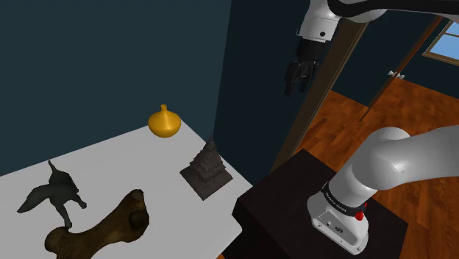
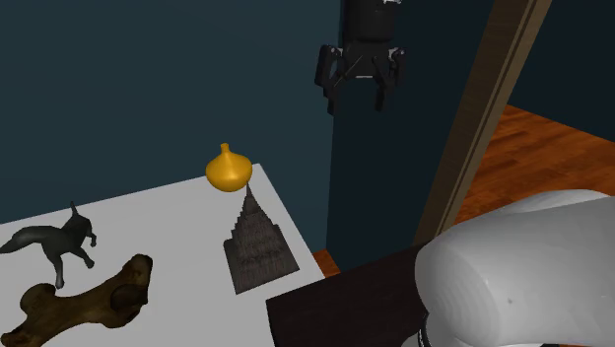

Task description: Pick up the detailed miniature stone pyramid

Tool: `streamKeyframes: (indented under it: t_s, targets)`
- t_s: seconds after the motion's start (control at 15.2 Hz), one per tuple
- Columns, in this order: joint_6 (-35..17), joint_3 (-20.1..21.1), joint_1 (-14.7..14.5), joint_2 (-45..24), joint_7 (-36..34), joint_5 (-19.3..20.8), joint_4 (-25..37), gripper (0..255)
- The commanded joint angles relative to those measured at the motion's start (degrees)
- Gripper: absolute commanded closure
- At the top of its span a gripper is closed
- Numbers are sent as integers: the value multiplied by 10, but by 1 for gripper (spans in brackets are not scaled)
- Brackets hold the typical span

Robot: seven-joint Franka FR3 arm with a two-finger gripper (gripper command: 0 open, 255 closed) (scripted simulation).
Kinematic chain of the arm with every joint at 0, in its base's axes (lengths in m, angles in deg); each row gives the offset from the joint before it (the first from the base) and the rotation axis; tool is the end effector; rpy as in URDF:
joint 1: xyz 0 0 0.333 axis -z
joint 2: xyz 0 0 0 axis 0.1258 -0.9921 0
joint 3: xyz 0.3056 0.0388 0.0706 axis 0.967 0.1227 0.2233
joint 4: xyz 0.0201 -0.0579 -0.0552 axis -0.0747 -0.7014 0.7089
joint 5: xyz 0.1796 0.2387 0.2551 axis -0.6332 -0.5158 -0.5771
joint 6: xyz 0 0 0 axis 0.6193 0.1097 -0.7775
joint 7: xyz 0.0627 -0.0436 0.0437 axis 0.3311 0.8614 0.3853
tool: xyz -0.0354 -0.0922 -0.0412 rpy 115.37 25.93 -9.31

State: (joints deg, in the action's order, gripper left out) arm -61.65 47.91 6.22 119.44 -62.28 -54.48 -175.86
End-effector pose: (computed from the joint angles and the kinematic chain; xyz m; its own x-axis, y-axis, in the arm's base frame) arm 0.3139 0.0265 0.5409 0.9930 0.0065 -0.1179 -0.0056 -0.9948 -0.1014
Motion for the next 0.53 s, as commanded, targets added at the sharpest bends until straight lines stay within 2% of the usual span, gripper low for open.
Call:
streamKeyframes:
  t_s: [0.0, 0.46]
  targets:
    - [0, 0, 0, 0, 0, 0, 0, 0]
    - [-132, 51, -17, -102, -36, -22, -27, 0]
